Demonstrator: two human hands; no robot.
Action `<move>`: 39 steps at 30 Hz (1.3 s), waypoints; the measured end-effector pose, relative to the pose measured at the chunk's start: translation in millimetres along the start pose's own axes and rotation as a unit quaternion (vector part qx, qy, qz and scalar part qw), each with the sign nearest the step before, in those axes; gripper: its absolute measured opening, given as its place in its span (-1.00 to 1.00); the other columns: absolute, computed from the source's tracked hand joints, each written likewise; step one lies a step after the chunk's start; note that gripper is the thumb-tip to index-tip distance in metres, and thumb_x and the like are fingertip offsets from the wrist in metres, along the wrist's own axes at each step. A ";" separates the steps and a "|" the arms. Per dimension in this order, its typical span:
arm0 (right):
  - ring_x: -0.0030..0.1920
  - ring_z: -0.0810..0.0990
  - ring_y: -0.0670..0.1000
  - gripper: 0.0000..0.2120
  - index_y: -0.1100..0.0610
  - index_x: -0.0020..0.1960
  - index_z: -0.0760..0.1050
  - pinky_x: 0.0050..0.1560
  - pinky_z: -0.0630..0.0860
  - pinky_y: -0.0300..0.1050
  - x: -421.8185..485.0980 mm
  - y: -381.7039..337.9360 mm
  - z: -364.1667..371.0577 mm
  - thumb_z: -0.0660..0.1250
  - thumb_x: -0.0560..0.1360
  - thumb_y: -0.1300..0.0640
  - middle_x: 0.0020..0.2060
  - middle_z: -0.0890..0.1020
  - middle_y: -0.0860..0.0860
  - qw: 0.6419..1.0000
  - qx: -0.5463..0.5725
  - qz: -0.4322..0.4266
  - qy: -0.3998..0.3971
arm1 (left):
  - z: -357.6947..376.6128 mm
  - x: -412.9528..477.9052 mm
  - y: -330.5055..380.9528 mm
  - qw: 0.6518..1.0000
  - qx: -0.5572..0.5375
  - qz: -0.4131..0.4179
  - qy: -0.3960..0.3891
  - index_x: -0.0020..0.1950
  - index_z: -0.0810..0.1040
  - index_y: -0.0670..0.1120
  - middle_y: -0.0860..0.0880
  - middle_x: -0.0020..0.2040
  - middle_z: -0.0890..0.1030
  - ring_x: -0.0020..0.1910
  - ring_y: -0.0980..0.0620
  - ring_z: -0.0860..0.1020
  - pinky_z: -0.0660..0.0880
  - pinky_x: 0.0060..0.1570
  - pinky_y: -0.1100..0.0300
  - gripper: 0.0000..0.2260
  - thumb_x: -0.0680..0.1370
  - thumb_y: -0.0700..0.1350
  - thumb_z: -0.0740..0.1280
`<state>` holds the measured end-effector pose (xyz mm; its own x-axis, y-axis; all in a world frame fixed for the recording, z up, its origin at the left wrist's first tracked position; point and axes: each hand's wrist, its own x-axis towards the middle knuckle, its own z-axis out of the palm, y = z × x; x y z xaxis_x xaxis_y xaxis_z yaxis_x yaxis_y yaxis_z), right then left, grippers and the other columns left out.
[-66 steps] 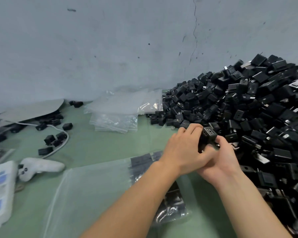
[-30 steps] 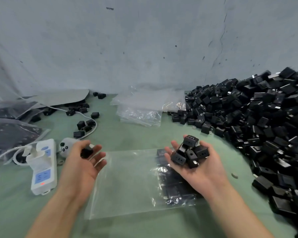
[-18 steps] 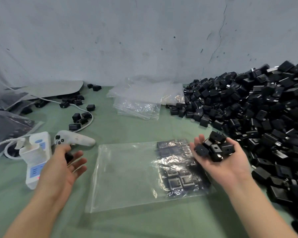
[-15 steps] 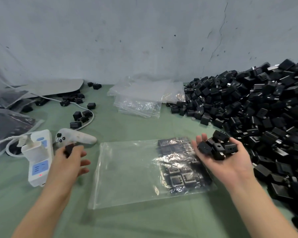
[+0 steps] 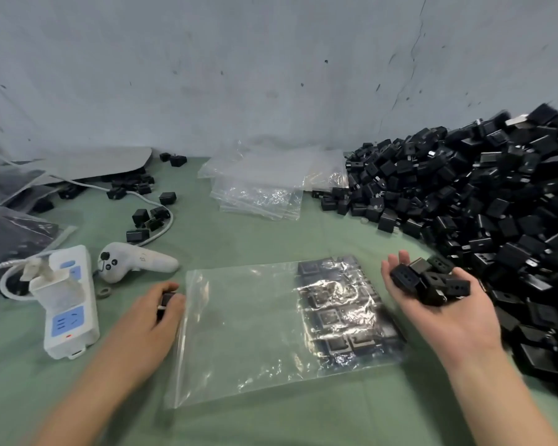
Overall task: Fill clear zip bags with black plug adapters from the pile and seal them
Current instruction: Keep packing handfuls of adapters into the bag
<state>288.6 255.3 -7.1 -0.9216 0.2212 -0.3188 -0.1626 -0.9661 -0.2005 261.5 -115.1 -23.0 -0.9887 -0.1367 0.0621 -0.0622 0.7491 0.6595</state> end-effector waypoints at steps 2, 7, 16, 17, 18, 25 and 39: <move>0.12 0.63 0.33 -0.56 0.31 0.40 0.34 0.13 0.53 0.32 6.6 -0.2 -0.5 0.19 0.64 0.06 0.15 0.61 0.31 1.000 -0.006 -0.002 0.012 | -1.1 3.4 -1.9 1.000 0.008 0.019 -0.022 0.34 0.42 0.16 0.10 0.19 0.52 0.11 0.09 0.46 0.33 0.12 0.13 -0.73 0.65 0.06 0.16; 0.11 0.63 0.35 -0.56 0.26 0.40 0.39 0.12 0.55 0.34 23.5 2.3 9.6 0.21 0.62 0.03 0.14 0.59 0.31 1.000 0.002 0.004 -0.001 | -13.5 1.7 -1.9 0.997 -0.016 0.051 -0.049 0.19 0.46 0.24 0.17 -0.01 0.63 -0.10 0.13 0.58 0.49 -0.03 0.10 -0.81 0.60 0.03 0.29; 0.09 0.66 0.33 -0.65 0.15 0.27 0.58 0.08 0.57 0.37 34.1 41.6 22.4 0.21 0.60 0.00 0.16 0.61 0.30 0.993 -0.080 0.082 -0.041 | -2.6 -2.1 9.5 0.987 0.027 0.147 -0.050 0.02 0.57 0.24 0.23 -0.01 0.55 0.03 0.25 0.46 0.38 0.02 0.20 -0.69 0.43 0.34 0.19; 0.09 0.66 0.32 -0.65 0.14 0.26 0.59 0.07 0.58 0.36 33.9 45.3 22.2 0.22 0.60 0.00 0.16 0.62 0.29 0.992 -0.081 0.091 -0.042 | 1.4 -0.3 10.3 0.983 0.064 0.162 -0.057 -0.01 0.57 0.20 0.21 -0.01 0.52 0.04 0.22 0.44 0.38 0.06 0.19 -0.65 0.45 0.35 0.14; 0.09 0.67 0.30 -0.66 0.14 0.24 0.60 0.06 0.58 0.35 33.6 48.7 21.7 0.22 0.59 0.00 0.15 0.63 0.28 0.991 -0.081 0.100 -0.041 | 4.9 1.0 10.2 0.979 0.090 0.172 -0.059 -0.02 0.58 0.15 0.19 -0.01 0.51 0.04 0.19 0.43 0.38 0.08 0.18 -0.60 0.47 0.35 0.10; 0.09 0.67 0.24 -0.68 0.12 0.20 0.61 0.03 0.60 0.33 34.6 61.3 20.7 0.24 0.57 -0.01 0.15 0.64 0.24 0.988 -0.074 0.127 -0.048 | -13.5 -8.2 -4.4 0.972 0.071 0.214 -0.064 -0.13 0.63 0.17 0.26 -0.10 0.59 -0.06 0.22 0.51 0.41 -0.04 0.30 -0.80 0.52 0.25 0.32; 0.05 0.69 0.20 -0.71 0.09 0.16 0.61 0.00 0.61 0.30 34.9 65.3 14.2 0.24 0.56 -0.01 0.16 0.66 0.19 0.987 -0.084 0.122 -0.061 | 27.9 18.3 37.6 0.940 0.136 0.296 -0.101 0.07 0.48 0.19 0.25 -0.11 0.55 -0.12 0.24 0.48 0.42 -0.07 0.23 -0.87 0.56 0.15 0.27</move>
<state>240.8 198.1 -18.1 -0.9635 -0.0428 -0.2642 0.1205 -0.9509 -0.2852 237.3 -71.3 -18.0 -0.8654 0.4612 0.1956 0.5010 0.7969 0.3375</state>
